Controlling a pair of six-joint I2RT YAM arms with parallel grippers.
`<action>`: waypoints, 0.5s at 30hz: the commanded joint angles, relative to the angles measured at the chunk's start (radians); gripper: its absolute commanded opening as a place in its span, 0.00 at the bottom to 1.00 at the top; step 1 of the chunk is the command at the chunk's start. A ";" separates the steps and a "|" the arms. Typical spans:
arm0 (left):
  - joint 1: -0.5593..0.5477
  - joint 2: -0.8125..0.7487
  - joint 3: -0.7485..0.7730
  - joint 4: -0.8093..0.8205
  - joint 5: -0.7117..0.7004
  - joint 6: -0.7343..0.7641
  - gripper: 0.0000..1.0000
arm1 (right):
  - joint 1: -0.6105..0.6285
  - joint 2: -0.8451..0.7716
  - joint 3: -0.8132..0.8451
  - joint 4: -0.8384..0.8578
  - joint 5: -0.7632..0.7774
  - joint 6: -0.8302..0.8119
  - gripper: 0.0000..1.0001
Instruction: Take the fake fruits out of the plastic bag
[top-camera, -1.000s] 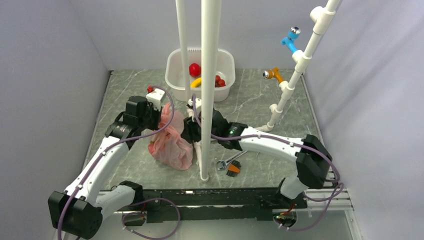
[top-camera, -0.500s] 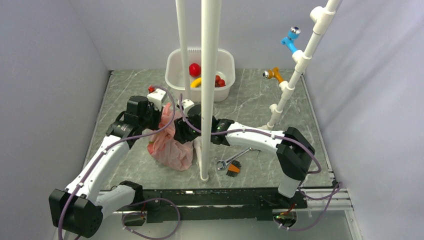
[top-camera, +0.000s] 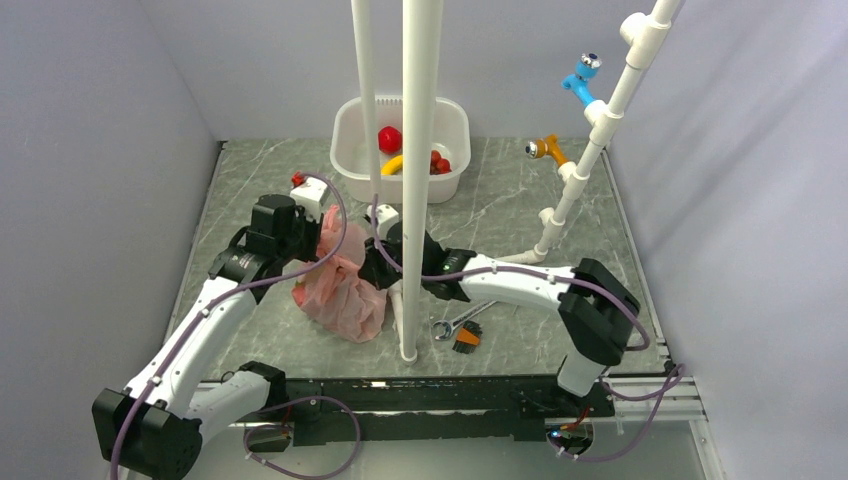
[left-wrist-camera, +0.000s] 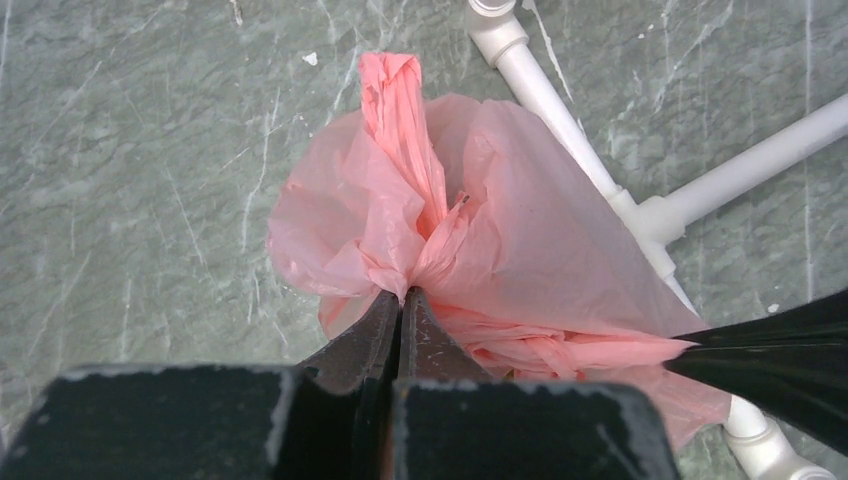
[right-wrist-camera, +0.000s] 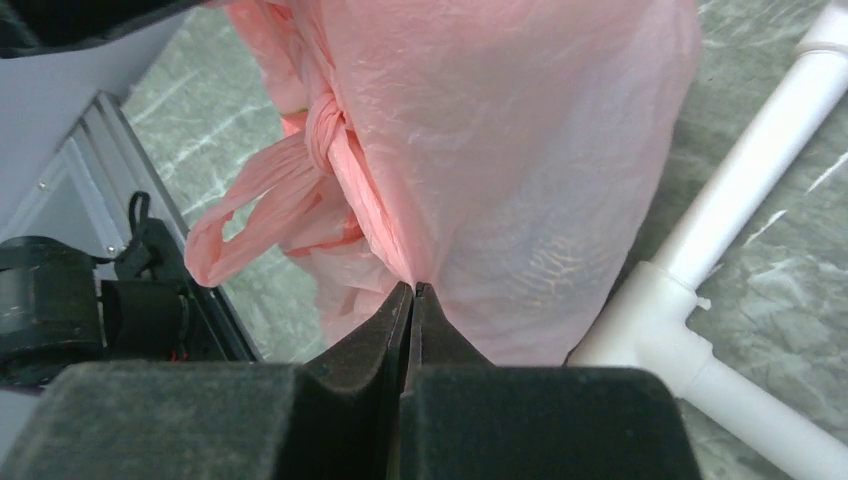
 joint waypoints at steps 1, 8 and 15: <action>0.022 -0.057 0.004 0.091 -0.211 0.008 0.00 | -0.004 -0.151 -0.159 -0.032 0.039 0.026 0.00; 0.023 -0.081 -0.008 0.103 -0.220 0.011 0.00 | -0.004 -0.242 -0.318 0.014 0.041 0.069 0.00; 0.022 -0.084 -0.014 0.118 -0.032 0.039 0.00 | -0.003 -0.237 -0.187 -0.071 0.038 -0.031 0.04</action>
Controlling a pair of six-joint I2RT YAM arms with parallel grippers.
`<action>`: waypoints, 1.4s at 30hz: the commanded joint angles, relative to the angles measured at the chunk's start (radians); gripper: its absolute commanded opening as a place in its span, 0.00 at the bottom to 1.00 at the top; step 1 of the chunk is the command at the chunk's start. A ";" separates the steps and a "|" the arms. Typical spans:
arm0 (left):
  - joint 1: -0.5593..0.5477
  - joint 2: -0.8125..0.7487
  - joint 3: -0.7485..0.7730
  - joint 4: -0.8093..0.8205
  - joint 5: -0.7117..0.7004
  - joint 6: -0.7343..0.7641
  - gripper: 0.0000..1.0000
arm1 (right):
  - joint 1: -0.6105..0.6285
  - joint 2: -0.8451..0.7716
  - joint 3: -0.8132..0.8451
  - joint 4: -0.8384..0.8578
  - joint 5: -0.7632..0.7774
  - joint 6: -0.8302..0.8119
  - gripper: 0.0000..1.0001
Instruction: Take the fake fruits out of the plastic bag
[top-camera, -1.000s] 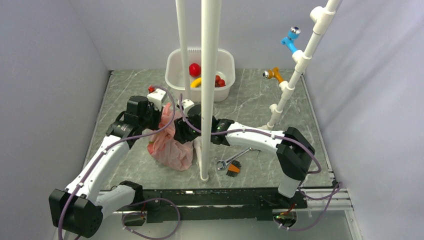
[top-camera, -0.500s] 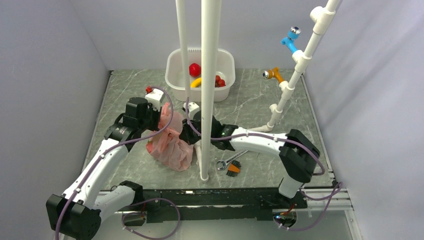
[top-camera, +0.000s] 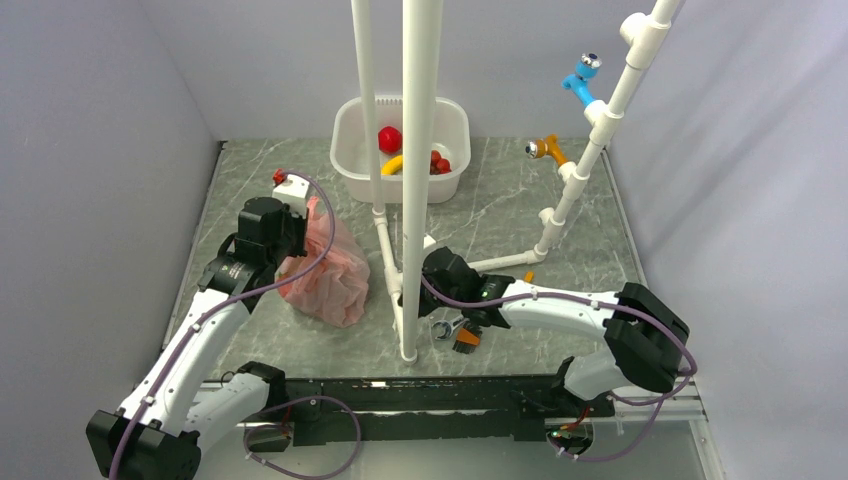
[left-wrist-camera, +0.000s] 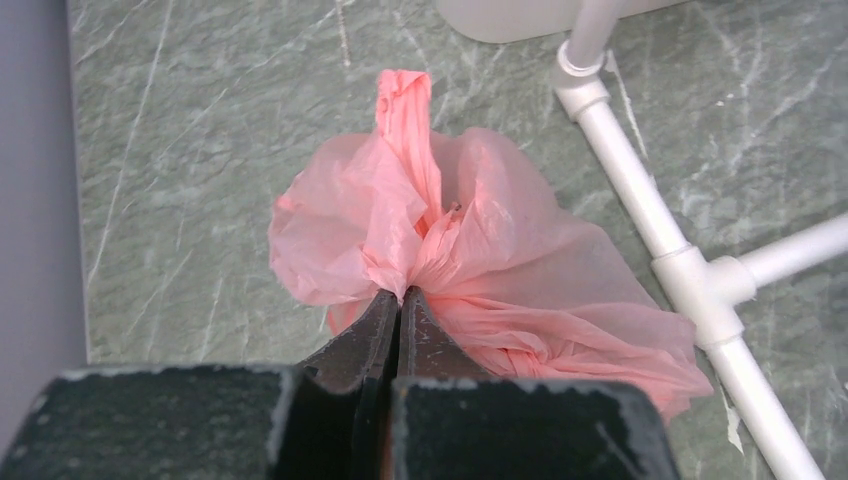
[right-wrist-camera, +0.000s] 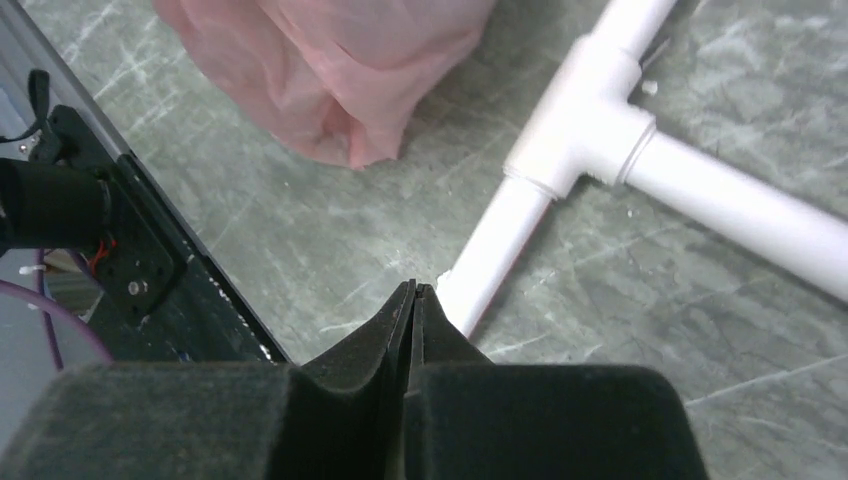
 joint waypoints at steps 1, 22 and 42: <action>0.001 -0.021 -0.005 0.079 0.125 0.030 0.00 | -0.004 -0.005 0.143 -0.014 0.021 -0.076 0.10; -0.002 0.001 0.005 0.084 0.285 0.046 0.08 | -0.038 0.373 0.555 0.061 -0.172 -0.111 0.44; -0.002 0.191 0.085 -0.047 0.247 0.068 0.57 | -0.070 0.256 0.393 0.148 -0.170 -0.041 0.00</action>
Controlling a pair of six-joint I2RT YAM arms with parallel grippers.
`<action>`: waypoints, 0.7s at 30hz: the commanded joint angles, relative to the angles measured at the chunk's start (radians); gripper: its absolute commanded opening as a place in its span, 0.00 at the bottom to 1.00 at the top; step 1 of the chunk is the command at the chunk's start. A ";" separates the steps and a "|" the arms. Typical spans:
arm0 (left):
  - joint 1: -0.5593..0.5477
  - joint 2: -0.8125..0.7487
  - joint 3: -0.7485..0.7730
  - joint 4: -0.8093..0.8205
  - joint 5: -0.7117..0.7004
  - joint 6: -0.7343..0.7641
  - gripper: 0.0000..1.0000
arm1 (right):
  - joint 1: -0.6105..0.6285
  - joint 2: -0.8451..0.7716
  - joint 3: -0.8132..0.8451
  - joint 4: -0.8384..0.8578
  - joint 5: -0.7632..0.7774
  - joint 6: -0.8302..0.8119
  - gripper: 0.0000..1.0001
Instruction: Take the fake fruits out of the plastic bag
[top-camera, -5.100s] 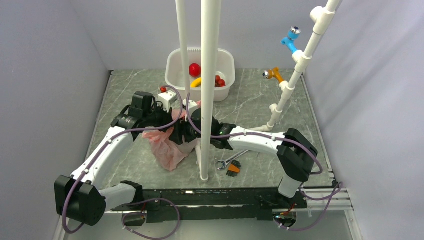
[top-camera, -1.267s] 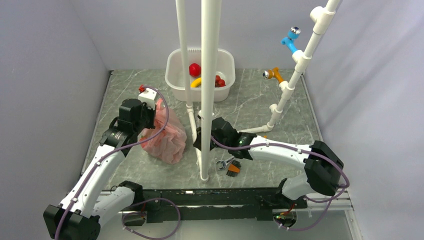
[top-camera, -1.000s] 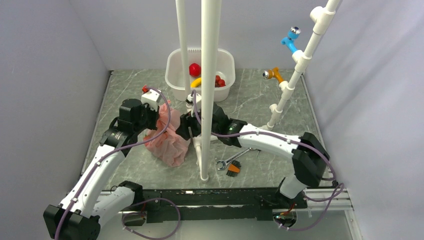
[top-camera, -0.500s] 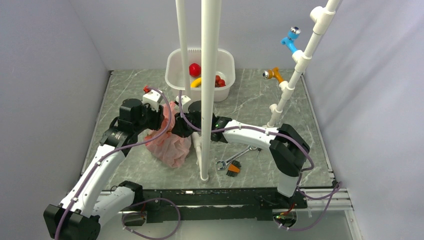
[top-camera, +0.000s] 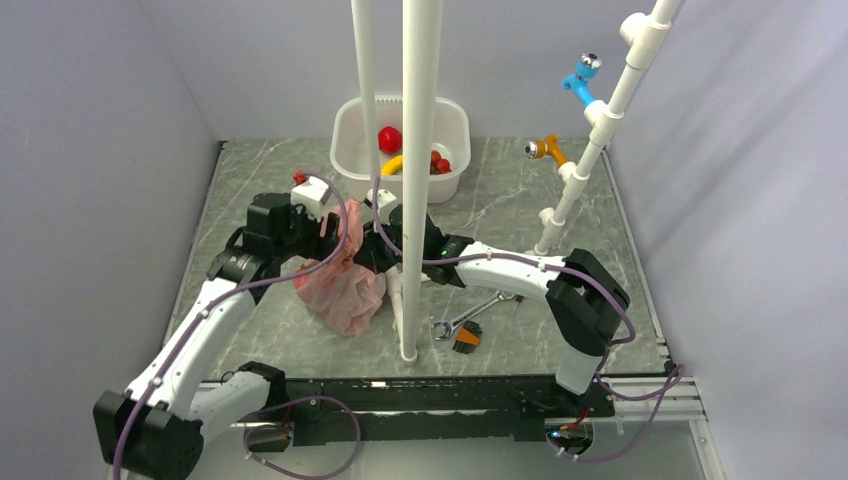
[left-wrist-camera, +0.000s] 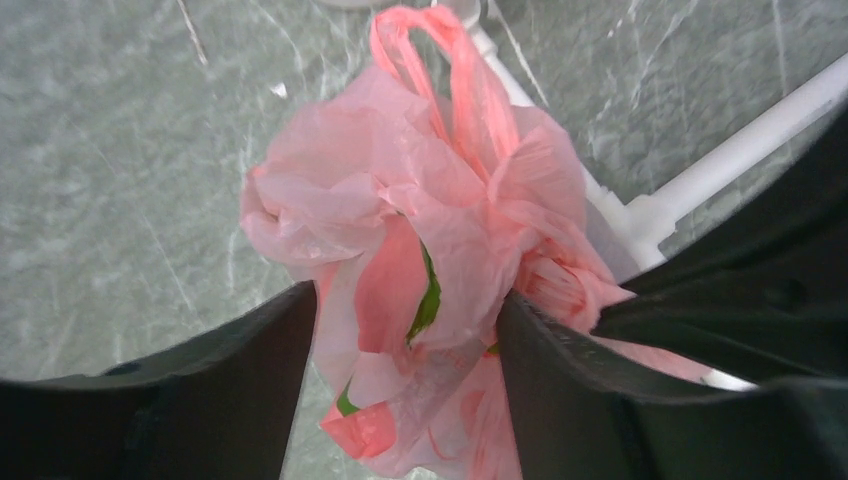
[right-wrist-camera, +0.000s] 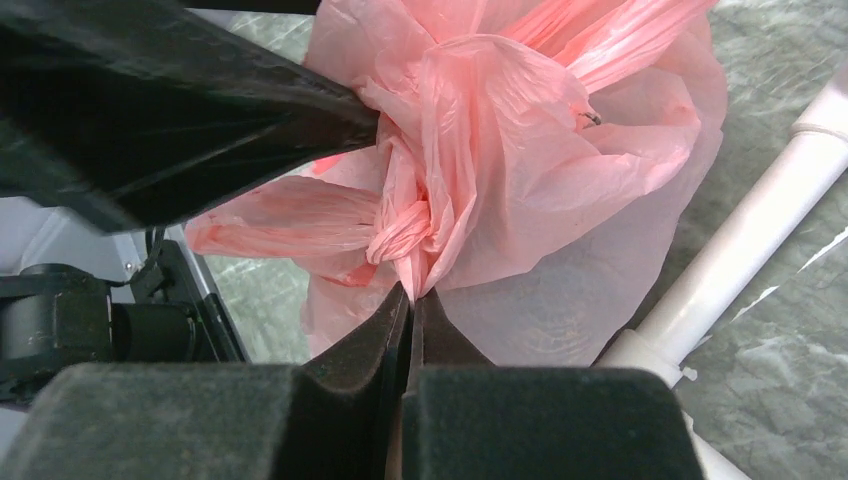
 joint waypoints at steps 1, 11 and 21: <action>-0.001 0.061 0.071 -0.059 -0.032 0.004 0.49 | -0.001 -0.069 -0.021 0.063 -0.028 0.014 0.00; -0.001 -0.100 0.003 0.016 -0.310 -0.034 0.00 | -0.001 -0.176 -0.146 -0.009 0.262 0.089 0.00; -0.001 -0.169 -0.028 0.046 -0.391 -0.042 0.00 | -0.001 -0.314 -0.296 0.059 0.354 0.168 0.00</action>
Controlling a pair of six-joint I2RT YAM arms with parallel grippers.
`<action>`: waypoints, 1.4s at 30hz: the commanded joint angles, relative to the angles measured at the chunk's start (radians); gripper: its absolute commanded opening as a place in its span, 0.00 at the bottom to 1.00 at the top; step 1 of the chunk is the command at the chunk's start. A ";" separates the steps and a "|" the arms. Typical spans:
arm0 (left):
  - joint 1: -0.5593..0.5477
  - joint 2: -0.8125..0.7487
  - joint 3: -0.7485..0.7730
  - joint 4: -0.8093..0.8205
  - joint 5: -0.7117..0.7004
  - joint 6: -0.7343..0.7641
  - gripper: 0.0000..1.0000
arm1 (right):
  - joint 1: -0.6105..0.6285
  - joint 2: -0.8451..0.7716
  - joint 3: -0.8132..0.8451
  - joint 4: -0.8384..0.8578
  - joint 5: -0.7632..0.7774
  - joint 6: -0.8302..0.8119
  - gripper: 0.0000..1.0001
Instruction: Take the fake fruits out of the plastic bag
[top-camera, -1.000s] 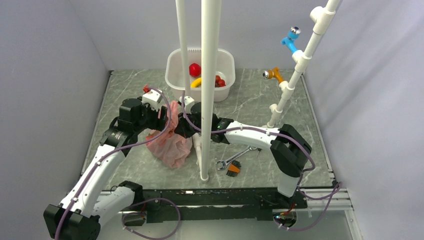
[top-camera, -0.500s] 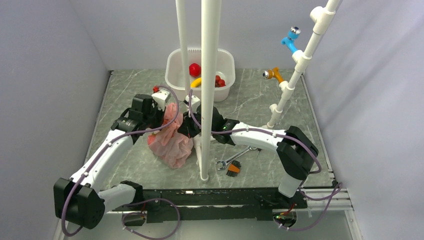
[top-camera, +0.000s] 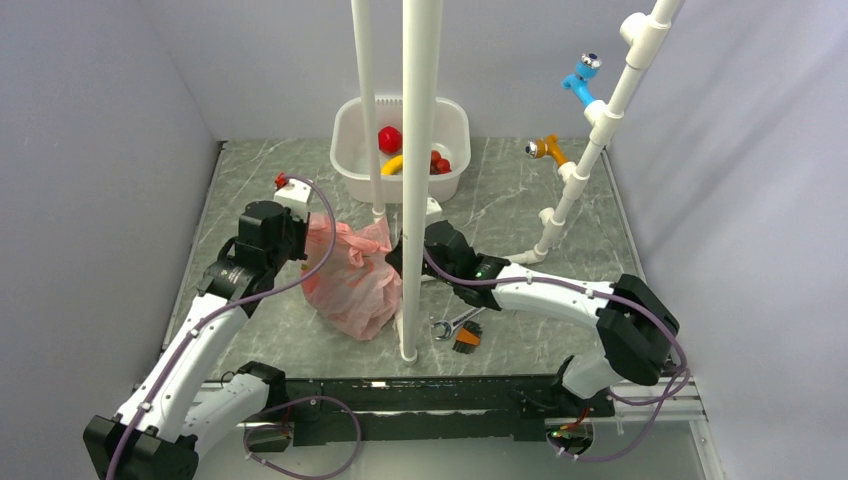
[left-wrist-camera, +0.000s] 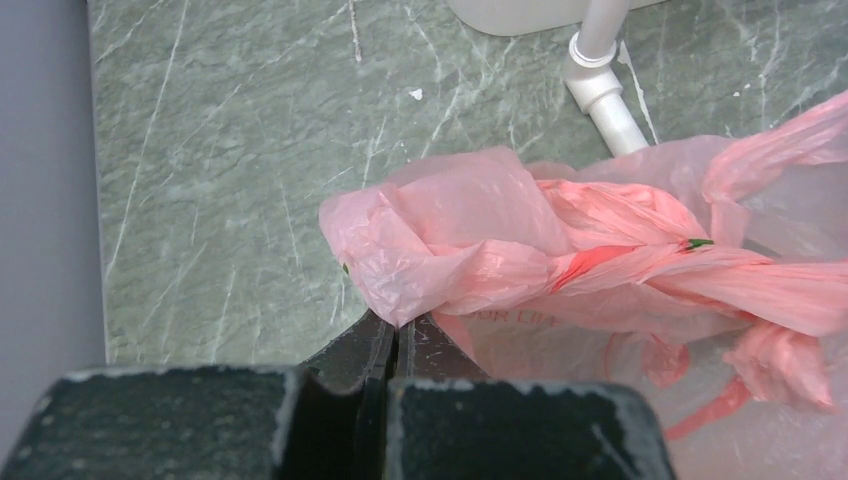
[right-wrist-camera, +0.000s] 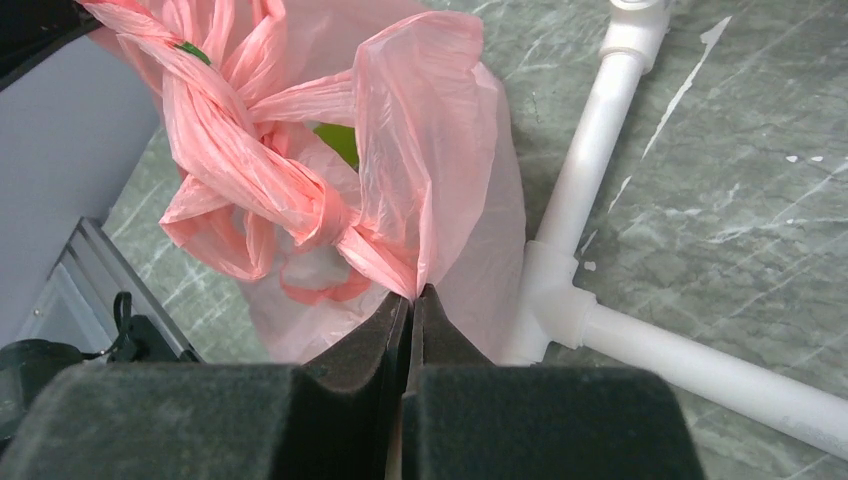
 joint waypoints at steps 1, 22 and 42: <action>0.010 -0.005 0.007 0.057 -0.120 -0.003 0.00 | -0.006 -0.048 -0.037 0.026 0.053 0.033 0.00; 0.014 -0.031 0.005 0.018 -0.473 -0.113 0.00 | -0.019 -0.091 -0.192 0.094 -0.031 0.099 0.00; 0.045 -0.036 0.005 0.000 -0.521 -0.143 0.00 | -0.185 -0.136 -0.355 0.195 -0.211 0.249 0.00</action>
